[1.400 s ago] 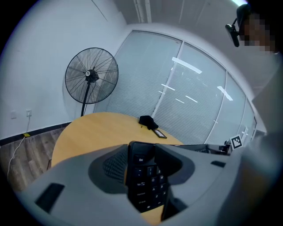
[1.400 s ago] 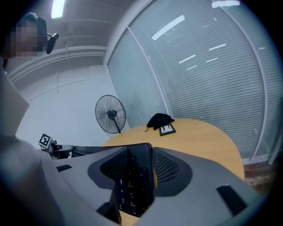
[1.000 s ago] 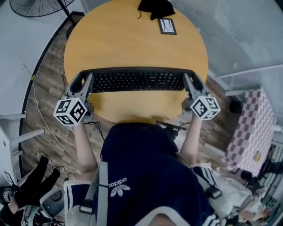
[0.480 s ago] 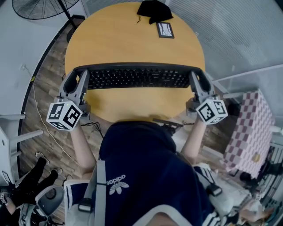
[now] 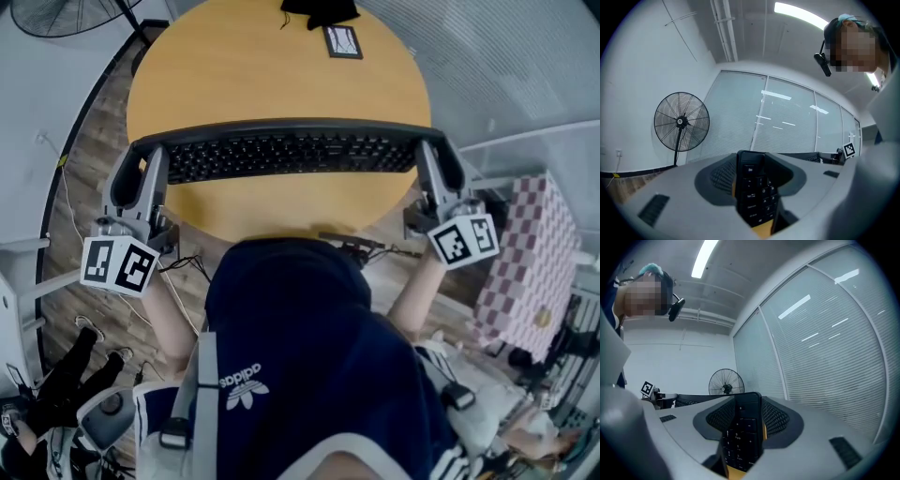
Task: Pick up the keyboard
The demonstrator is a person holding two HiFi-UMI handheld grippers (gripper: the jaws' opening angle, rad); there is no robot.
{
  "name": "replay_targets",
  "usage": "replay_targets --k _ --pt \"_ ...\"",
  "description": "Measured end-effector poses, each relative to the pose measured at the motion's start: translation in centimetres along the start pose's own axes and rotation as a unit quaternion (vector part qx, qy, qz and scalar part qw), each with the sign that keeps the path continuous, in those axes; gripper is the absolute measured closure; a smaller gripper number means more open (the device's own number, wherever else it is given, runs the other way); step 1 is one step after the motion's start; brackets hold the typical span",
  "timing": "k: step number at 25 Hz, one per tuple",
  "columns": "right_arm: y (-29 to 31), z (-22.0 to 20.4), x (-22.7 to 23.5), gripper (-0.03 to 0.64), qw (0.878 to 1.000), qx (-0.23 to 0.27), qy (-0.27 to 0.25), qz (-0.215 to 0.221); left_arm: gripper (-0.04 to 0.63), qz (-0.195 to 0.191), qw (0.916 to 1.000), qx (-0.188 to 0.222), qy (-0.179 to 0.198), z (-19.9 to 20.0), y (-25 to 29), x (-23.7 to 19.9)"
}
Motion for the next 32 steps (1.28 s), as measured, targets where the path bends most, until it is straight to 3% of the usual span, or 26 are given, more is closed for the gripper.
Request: replay_targets --k 13,23,32 --pt "-3.6 0.9 -1.4 0.449 1.0 0.021 0.013 0.002 0.414 0.01 0.9992 0.023 0.031 1.9 -3.9 2.6" --pt "-4.8 1.2 -2.6 0.449 1.0 0.02 0.007 0.008 0.414 0.014 0.9991 0.028 0.028 1.6 -6.3 2.9" --pt "-3.5 0.9 -1.9 0.449 1.0 0.017 0.009 0.009 0.414 0.023 0.9991 0.025 0.026 1.4 -5.3 2.5"
Point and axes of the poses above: the fingertips, and each gripper's own axes: y forward along the fingers, x to its right, z out of its top, the point moved 1 cm from there along -y, backward along the fingers, and after that the axes turned 6 degrees about -y, right-handed, at the moved point
